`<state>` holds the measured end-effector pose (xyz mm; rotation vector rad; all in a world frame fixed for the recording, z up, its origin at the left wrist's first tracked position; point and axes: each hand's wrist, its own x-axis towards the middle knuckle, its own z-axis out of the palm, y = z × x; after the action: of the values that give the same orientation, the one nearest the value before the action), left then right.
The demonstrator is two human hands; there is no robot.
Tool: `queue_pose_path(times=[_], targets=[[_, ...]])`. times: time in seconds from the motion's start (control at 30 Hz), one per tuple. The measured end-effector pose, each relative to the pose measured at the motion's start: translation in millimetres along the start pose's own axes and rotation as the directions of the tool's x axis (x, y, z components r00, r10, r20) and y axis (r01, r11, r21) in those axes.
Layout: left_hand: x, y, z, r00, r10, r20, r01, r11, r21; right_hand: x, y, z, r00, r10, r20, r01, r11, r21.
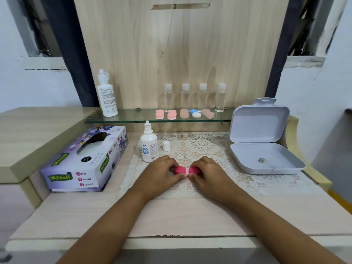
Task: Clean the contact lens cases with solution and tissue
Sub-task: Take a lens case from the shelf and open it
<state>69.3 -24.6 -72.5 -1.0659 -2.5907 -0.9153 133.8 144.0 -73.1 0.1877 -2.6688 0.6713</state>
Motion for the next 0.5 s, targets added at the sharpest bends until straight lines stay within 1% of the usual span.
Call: queue_pose_path(times=[0.1, 0.17, 0.23, 0.33, 0.5], targets=[[-2.2, 1.6, 1.8, 1.0, -0.02, -0.024, 0.019, 1.0, -0.019, -0.1, 1.2, 0.5, 1.0, -0.006, -0.012, 0.006, 1.0, 0.009], [-4.8, 2.6, -0.2, 0.999, -0.046, -0.017, 0.044, 0.993, -0.106, -0.3, 2.0, 0.8, 1.0, -0.009, -0.019, 0.009, 1.0, 0.012], [-6.4, 3.9, -3.2, 1.0, -0.02, 0.021, 0.023, 0.986, -0.166, -0.4, 2.7, 1.0, 1.0, -0.011, -0.022, 0.011, 1.0, 0.014], [-7.1, 3.6, -3.9, 0.995, 0.065, 0.078, -0.052, 0.985, -0.166, -0.5, 3.2, 1.4, 0.999, -0.019, -0.031, 0.019, 1.0, 0.016], [-3.7, -2.5, -0.9, 0.997, 0.064, 0.046, -0.058, 0.99, -0.126, 1.2, 4.1, 1.9, 1.0, -0.007, -0.028, 0.008, 1.0, 0.015]])
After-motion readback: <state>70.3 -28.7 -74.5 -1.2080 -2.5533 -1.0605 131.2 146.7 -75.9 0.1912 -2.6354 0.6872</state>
